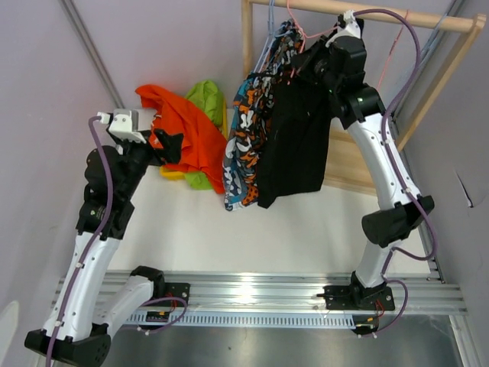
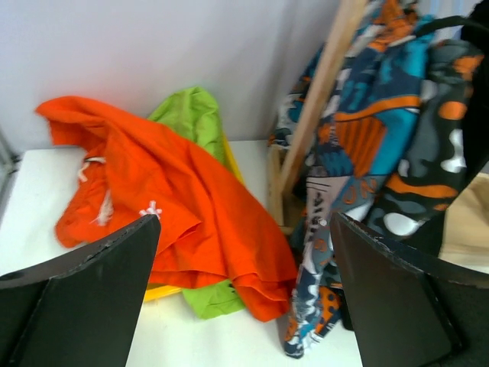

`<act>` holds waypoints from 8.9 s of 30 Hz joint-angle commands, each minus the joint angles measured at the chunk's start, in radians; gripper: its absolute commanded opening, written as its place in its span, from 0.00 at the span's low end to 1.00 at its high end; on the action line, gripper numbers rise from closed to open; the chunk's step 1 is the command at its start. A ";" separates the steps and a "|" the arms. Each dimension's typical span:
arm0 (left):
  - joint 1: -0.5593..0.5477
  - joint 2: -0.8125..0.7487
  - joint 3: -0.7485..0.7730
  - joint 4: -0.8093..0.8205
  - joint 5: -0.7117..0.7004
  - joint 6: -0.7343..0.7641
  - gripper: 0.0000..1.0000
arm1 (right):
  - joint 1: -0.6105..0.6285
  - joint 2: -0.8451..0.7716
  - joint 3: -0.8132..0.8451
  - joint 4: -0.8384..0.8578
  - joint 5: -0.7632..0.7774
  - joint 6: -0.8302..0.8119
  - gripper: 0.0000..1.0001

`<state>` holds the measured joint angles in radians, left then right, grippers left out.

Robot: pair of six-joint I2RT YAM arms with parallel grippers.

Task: Remove the shorts from the hanger

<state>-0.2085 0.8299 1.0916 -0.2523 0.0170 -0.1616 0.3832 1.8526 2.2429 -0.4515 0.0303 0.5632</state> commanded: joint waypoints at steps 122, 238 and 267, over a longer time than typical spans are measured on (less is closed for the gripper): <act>-1.246 -0.144 0.172 -0.021 -0.996 0.342 0.00 | -0.359 -0.197 -0.328 0.528 -0.777 0.800 0.00; -0.534 0.184 0.220 0.018 -0.235 0.106 0.99 | -0.039 -0.070 0.061 0.270 -0.532 0.355 0.00; -0.753 0.348 0.002 0.444 -0.316 0.065 0.22 | 0.069 -0.325 -0.007 0.249 -0.449 0.399 0.00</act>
<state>-0.9550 1.2068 1.1175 0.1066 -0.2092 -0.1066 0.4469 1.5974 2.1235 -0.3069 -0.4065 0.9604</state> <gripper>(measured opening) 0.352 0.107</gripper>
